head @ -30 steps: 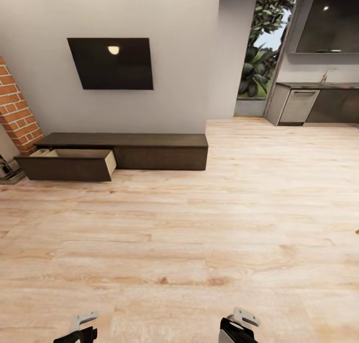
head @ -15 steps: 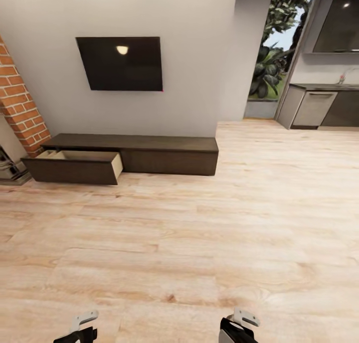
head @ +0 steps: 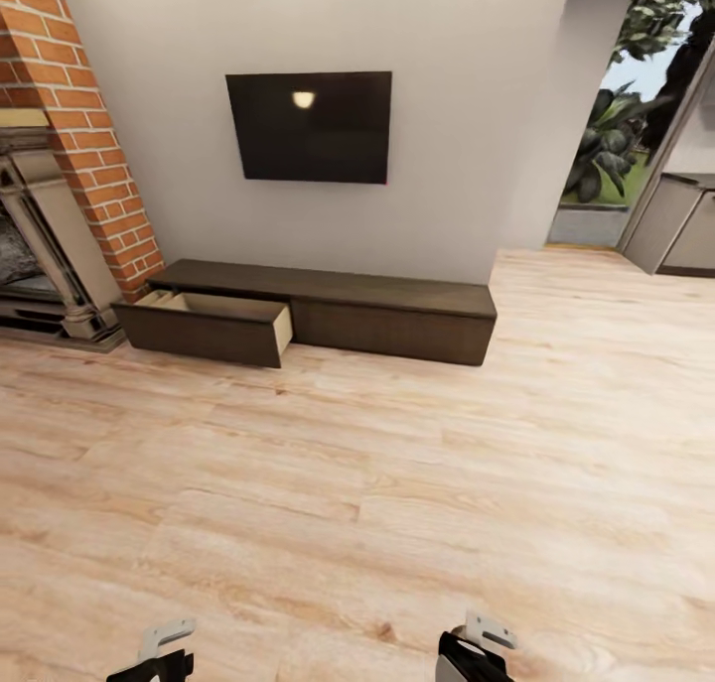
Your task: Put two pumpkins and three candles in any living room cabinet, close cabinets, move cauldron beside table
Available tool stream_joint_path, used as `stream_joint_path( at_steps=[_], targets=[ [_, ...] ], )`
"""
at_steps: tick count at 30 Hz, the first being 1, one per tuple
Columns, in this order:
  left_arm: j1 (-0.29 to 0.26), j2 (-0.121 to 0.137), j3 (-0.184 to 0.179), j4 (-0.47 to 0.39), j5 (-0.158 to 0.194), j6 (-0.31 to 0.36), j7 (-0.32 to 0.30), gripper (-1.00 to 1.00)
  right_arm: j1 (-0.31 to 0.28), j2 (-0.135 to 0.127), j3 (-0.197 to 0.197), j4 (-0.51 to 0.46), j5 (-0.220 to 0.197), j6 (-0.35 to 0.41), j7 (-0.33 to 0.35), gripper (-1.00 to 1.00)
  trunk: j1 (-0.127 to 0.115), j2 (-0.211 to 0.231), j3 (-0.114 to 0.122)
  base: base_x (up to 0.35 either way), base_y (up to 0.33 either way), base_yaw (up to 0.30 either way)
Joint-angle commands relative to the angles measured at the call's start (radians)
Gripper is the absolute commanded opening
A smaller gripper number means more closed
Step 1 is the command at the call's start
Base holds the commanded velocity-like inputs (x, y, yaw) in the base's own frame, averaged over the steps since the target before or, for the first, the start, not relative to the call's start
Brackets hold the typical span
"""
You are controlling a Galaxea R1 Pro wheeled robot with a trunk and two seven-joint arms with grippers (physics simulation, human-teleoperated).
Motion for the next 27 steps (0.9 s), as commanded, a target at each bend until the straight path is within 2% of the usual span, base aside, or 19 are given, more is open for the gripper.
stream_joint_path(
  at_steps=[1,15,23,27],
  targets=[
    [0.0,0.0,0.0,0.0,0.0,0.0,0.0,1.0,0.0,0.0,0.001,0.0,0.001,-0.001,0.002,-1.0,0.0,0.0,0.0,0.238,0.21,0.281],
    [0.0,0.0,0.0,0.0,0.0,0.0,0.0,1.0,0.0,0.0,0.001,0.0,0.0,-0.001,0.002,-1.0,0.0,0.0,0.0,0.246,0.198,0.281],
    [0.0,0.0,0.0,0.004,0.0,-0.001,0.0,1.0,0.0,0.0,0.001,0.0,0.0,-0.001,0.002,-1.0,0.0,0.0,-0.001,0.249,-0.007,0.281],
    [0.0,0.0,0.0,0.018,0.0,-0.037,0.0,1.0,0.0,0.0,0.001,0.0,0.0,-0.001,0.002,-1.0,0.0,0.0,-0.003,0.256,-0.123,0.263]
  ],
)
